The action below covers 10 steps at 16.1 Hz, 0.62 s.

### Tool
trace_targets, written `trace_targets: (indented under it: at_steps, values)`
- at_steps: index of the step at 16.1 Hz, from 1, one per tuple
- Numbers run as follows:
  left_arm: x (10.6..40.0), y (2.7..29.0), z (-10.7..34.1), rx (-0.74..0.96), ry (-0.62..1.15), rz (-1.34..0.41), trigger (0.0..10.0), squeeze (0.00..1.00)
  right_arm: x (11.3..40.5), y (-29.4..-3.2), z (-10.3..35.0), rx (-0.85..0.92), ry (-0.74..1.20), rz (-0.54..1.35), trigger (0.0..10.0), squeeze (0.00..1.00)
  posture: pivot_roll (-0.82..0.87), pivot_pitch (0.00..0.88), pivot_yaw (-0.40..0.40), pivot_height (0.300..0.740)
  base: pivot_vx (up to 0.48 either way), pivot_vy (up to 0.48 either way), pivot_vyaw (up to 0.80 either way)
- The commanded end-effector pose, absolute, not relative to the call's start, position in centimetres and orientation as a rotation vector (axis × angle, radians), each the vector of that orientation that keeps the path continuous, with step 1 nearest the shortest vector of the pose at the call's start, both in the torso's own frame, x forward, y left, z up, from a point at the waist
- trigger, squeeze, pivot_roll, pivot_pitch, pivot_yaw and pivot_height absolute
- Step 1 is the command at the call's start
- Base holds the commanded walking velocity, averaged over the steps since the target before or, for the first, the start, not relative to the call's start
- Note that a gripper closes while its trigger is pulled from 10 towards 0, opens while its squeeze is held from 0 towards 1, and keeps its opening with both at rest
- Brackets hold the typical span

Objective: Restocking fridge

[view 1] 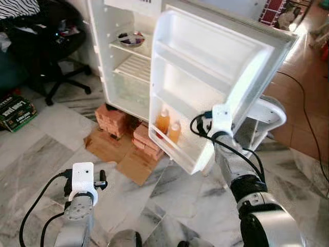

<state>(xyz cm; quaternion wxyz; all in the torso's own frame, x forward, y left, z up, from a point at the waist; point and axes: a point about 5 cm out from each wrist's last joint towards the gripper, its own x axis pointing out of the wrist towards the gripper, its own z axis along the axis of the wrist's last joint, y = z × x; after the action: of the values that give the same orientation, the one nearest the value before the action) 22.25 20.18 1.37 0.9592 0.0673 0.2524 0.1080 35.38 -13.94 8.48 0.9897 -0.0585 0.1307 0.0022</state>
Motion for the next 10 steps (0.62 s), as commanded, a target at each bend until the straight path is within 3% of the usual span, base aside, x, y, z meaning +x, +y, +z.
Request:
trace_targets:
  at_steps: [1, 6, 10]
  values:
    - [22.3, 20.2, 1.6, 0.150, 0.507, 0.213, 10.0, 0.00, 36.4, -13.7, 9.9, -0.147, 0.215, -0.016, 10.0, 0.00, 0.15, 0.048, -0.051, 0.740, 0.000, 0.000, 0.00]
    - [22.1, 20.4, 1.7, 0.157, 0.513, 0.231, 10.0, 0.00, 38.2, -11.6, 13.9, -0.161, 0.068, -0.110, 10.0, 0.00, 0.18, 0.050, -0.064, 0.740, 0.000, 0.000, 0.00]
    - [21.8, 20.6, 1.5, 0.155, 0.522, 0.239, 10.0, 0.00, 37.7, -10.2, 12.3, -0.096, 0.149, 0.019, 10.0, 0.00, 0.18, 0.053, -0.074, 0.740, 0.000, 0.000, 0.00]
